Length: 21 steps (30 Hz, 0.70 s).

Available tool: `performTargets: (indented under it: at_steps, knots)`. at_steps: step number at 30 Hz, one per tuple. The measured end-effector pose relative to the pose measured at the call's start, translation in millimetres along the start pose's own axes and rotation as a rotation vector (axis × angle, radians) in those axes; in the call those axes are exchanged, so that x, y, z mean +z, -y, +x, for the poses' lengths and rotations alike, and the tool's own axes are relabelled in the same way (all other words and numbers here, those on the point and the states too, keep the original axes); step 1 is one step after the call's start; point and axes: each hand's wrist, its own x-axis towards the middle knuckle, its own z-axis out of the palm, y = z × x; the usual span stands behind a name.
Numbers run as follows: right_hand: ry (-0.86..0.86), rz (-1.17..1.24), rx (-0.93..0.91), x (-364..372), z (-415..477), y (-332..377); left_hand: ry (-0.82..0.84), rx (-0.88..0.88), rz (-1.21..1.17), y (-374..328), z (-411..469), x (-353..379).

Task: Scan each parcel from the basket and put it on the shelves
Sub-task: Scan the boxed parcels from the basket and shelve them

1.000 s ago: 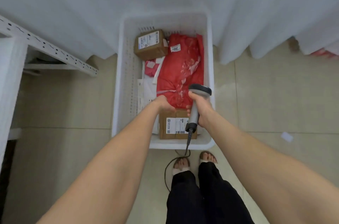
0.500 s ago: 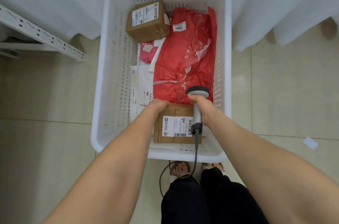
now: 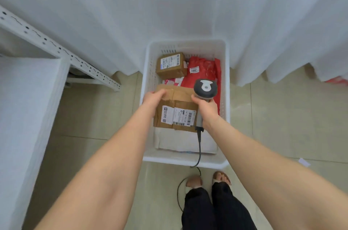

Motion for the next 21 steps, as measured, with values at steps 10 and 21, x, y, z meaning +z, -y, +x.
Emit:
performTargets:
  at_steps: [10,21]
  knots:
    - [-0.043,0.060,-0.046,7,-162,140,0.192,0.343,0.118,-159,-170,-90]
    - [0.029,0.183,-0.210,10,-306,268,0.266,0.589,0.326,-281,-312,-169]
